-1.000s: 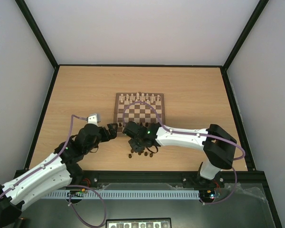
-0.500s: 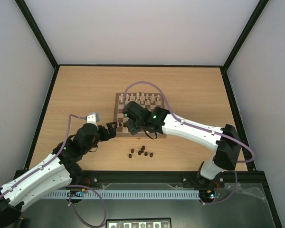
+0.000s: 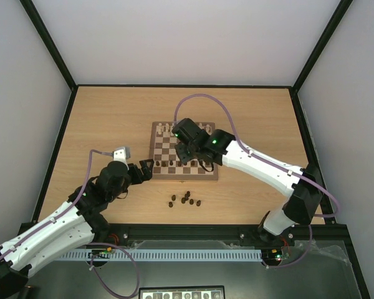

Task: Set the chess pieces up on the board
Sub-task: Place the chess piece on the chessboard.

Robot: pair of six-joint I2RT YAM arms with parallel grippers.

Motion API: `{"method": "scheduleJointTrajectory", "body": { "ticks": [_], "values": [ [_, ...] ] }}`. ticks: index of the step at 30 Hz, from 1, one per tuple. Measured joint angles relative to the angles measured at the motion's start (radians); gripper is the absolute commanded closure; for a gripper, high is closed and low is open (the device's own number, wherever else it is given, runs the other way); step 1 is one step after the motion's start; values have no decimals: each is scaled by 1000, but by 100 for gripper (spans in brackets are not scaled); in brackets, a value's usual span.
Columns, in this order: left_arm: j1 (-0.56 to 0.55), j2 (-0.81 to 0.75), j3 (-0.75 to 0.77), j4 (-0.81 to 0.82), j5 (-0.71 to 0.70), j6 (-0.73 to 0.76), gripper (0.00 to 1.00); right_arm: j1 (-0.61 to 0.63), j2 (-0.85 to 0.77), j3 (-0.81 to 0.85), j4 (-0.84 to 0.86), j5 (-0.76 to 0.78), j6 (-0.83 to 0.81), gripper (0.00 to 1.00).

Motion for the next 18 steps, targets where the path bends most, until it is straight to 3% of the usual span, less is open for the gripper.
{"method": "scheduleJointTrajectory", "body": {
  "ticks": [18],
  "values": [
    [0, 27, 3, 2, 0, 26, 1, -6, 53, -173, 141, -96, 20, 86]
  ]
}}
